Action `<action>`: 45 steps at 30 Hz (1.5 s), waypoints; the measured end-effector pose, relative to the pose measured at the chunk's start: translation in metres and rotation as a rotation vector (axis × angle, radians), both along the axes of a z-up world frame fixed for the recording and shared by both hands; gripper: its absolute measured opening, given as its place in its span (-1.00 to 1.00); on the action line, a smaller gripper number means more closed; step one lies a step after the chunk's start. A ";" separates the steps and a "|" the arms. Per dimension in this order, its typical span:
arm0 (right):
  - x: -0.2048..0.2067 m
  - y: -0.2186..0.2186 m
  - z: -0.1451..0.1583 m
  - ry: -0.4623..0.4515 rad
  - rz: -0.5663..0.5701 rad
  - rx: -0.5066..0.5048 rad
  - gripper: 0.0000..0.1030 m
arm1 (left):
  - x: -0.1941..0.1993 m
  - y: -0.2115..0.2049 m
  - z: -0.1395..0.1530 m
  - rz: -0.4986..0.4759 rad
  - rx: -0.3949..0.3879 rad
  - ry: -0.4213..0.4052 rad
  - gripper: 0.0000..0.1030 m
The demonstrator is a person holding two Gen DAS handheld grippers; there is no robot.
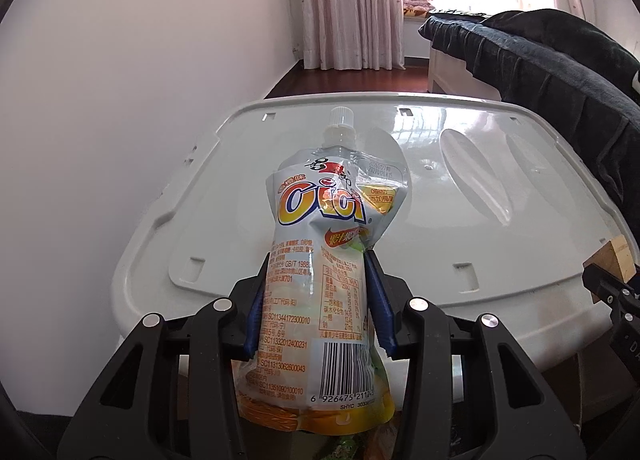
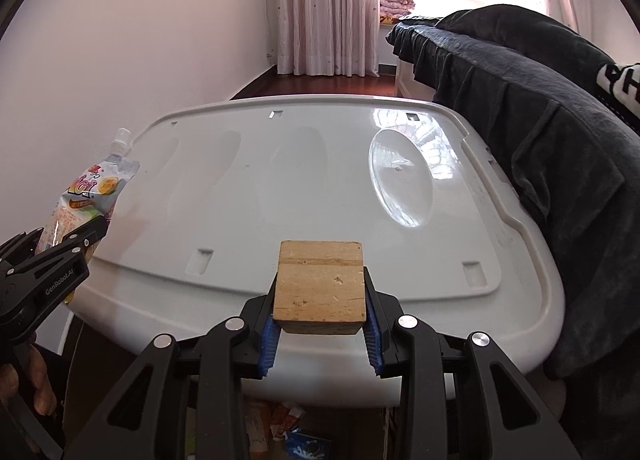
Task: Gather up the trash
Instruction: 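Carry the wooden block and juice pouch over the cardboard box, then open both tools to drop the block and pouch into the box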
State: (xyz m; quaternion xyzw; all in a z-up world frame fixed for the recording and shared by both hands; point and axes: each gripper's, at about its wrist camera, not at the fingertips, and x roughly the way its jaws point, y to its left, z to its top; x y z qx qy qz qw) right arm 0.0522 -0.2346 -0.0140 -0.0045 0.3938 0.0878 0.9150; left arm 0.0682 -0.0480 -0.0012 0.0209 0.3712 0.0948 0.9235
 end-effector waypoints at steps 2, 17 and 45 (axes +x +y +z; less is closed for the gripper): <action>-0.016 -0.003 0.002 -0.001 -0.001 0.006 -0.32 | -0.013 0.000 0.005 -0.020 -0.022 0.000 -0.19; -0.130 0.002 -0.002 0.028 0.023 0.057 -0.32 | -0.144 -0.017 0.019 -0.148 -0.021 0.036 -0.18; -0.123 -0.014 -0.005 -0.030 -0.179 -0.003 0.90 | -0.137 -0.014 -0.022 -0.128 0.009 0.169 0.76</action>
